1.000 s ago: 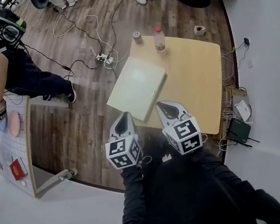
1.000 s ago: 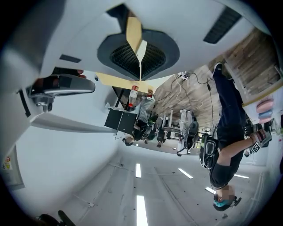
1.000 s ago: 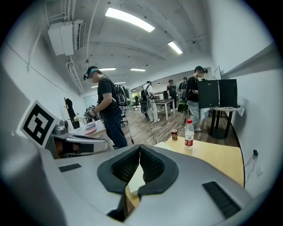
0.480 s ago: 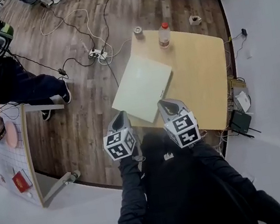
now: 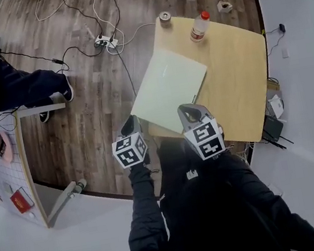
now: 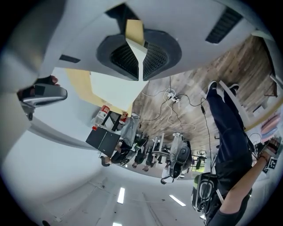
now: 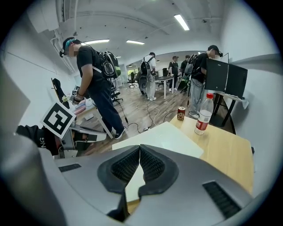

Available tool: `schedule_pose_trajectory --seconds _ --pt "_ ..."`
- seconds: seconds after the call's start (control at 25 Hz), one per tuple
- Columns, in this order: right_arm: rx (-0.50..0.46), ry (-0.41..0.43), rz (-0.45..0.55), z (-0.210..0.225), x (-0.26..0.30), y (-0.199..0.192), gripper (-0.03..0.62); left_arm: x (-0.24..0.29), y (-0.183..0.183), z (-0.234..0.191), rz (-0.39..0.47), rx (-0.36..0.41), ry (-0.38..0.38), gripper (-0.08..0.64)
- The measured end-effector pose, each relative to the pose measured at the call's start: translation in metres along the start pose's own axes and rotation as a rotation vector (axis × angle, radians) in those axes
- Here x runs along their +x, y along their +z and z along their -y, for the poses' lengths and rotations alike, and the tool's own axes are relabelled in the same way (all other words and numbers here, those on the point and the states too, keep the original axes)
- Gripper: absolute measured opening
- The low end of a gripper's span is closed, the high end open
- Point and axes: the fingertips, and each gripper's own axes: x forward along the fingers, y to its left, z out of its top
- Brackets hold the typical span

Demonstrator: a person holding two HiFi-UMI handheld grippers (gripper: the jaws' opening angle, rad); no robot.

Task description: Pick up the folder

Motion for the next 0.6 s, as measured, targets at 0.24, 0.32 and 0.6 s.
schedule_pose_trajectory --seconds 0.24,0.32,0.6 --pt "0.002 0.007 -0.042 -0.001 0.037 -0.004 0.025 0.026 -0.010 -0.023 -0.040 -0.012 -0.036 0.041" --pt "-0.016 0.021 -0.056 -0.006 0.048 -0.005 0.025 0.033 -0.013 -0.027 -0.039 -0.006 -0.072 0.041" --pt "-0.046 0.057 -0.082 -0.019 0.076 -0.007 0.025 0.058 -0.019 -0.038 -0.071 0.005 -0.208 0.150"
